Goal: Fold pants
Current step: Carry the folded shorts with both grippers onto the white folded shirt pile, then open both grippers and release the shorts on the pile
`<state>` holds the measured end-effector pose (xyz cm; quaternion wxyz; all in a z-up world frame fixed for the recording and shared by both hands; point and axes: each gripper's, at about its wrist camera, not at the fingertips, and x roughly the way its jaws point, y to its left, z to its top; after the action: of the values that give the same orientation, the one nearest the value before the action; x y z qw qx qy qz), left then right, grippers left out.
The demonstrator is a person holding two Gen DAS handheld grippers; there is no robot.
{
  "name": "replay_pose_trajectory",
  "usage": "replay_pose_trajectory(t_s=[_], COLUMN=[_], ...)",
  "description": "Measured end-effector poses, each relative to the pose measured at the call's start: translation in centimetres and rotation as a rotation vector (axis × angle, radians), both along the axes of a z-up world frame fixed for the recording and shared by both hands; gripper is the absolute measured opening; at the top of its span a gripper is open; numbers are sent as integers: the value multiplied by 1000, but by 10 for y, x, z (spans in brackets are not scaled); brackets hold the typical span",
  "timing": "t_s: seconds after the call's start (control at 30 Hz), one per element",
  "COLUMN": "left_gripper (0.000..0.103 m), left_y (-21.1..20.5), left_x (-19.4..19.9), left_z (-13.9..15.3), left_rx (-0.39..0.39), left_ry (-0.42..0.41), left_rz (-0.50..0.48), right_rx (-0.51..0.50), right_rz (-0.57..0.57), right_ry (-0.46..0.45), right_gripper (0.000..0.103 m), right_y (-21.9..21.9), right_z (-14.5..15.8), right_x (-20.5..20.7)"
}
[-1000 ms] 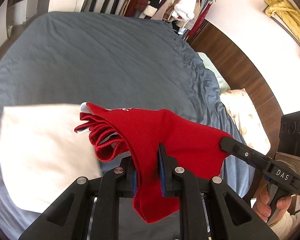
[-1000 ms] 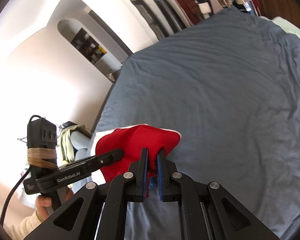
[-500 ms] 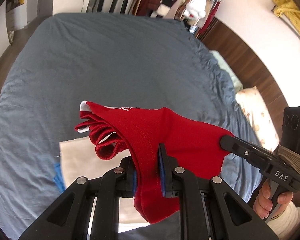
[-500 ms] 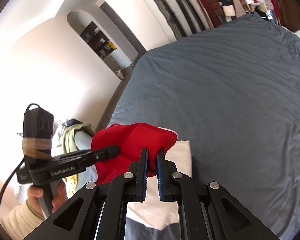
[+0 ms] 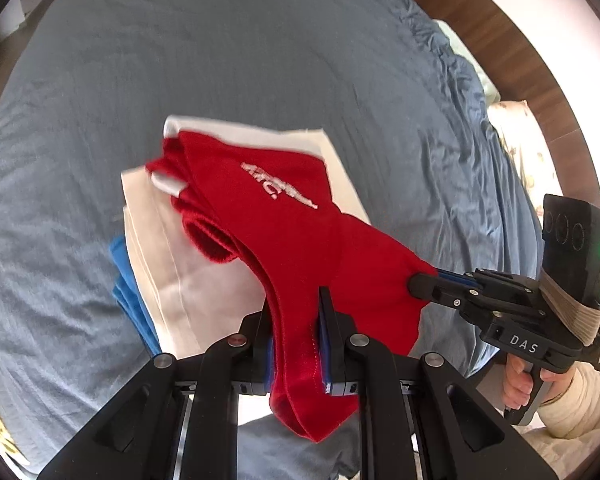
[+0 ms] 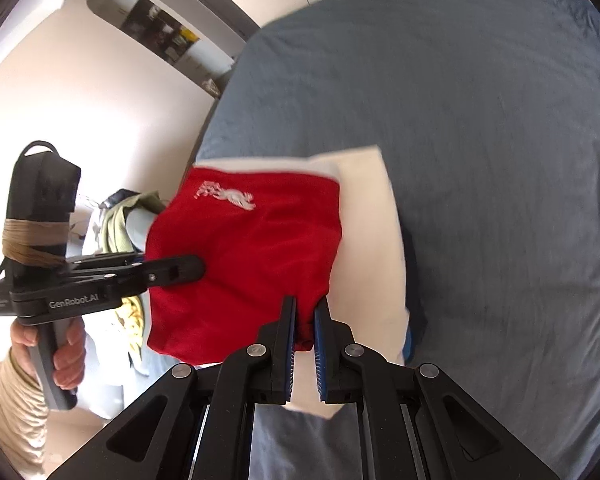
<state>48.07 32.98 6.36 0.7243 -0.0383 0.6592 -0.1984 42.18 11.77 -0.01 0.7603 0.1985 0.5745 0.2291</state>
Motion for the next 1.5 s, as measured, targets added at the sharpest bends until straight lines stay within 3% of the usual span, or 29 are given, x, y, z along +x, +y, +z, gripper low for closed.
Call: replay_pose_trajectory(t_s=[0.33, 0.5, 0.7, 0.77, 0.87, 1.2, 1.37, 1.43, 1.5], left_gripper=[21, 41, 47, 47, 46, 46, 41, 32, 32], left_y=[12, 20, 38, 42, 45, 10, 0, -2, 2], left_x=[-15, -17, -22, -24, -25, -12, 17, 30, 40], left_z=[-23, -23, -11, -2, 9, 40, 28, 18, 7], left_rx=[30, 71, 114, 158, 248, 233, 193, 251, 286], left_ry=[72, 51, -4, -42, -103, -315, -319, -317, -296], left_rz=[20, 40, 83, 84, 86, 73, 104, 121, 141], right_rx=[-14, -36, -59, -75, -119, -90, -51, -72, -85], right_rz=[42, 40, 33, 44, 47, -77, -103, -85, -77], right_ry=[118, 147, 152, 145, 140, 35, 29, 35, 41], right_gripper=[10, 10, 10, 17, 40, 41, 41, 41, 41], right_y=[32, 41, 47, 51, 49, 22, 18, 20, 23], right_z=[-37, -46, -48, -47, -43, -13, -13, -17, -20], right_x=[-9, -9, -6, -8, -11, -14, -10, -9, -9])
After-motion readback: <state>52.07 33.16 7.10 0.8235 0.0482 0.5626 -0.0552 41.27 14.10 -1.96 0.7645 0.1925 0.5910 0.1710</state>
